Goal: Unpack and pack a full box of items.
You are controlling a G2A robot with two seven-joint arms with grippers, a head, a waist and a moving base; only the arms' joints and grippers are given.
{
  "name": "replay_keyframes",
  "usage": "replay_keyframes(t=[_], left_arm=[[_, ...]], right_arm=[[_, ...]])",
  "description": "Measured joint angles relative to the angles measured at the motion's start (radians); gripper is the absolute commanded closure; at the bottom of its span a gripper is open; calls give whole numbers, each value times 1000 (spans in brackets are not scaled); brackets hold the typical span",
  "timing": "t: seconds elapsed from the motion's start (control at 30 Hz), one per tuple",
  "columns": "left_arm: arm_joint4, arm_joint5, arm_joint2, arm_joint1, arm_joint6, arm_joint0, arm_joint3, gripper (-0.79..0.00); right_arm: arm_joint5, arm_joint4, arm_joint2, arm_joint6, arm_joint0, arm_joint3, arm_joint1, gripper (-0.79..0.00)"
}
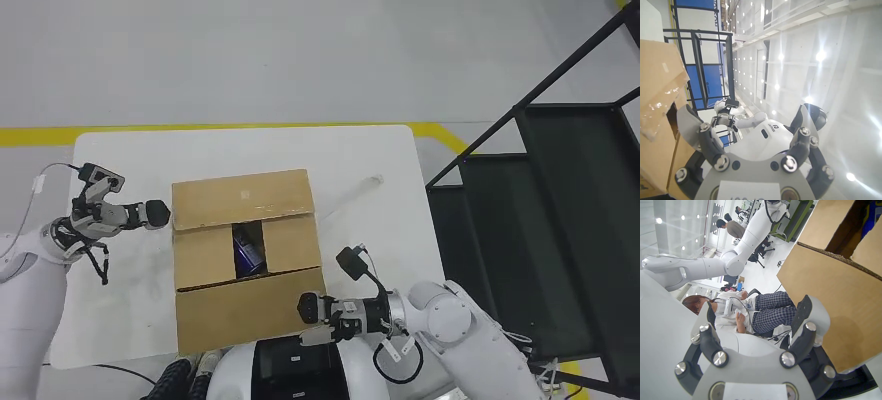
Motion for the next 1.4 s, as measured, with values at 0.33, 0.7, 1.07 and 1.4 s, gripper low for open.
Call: replay_keyframes(t=[0.33, 0.7, 1.07, 1.4], left_arm=[[49, -125, 118, 39, 0, -2, -34, -785], [51, -122, 117, 38, 2, -1, -36, -785], [109, -93, 185, 32, 0, 18, 1, -785], [45, -124, 197, 17, 0, -32, 102, -785]], right_arm=[[-18, 23, 6, -21, -6, 16, 10, -785], [-16, 30, 6, -26, -7, 17, 12, -785], [-16, 29, 6, -25, -7, 17, 12, -785], [-16, 29, 6, -25, -7, 17, 12, -785]])
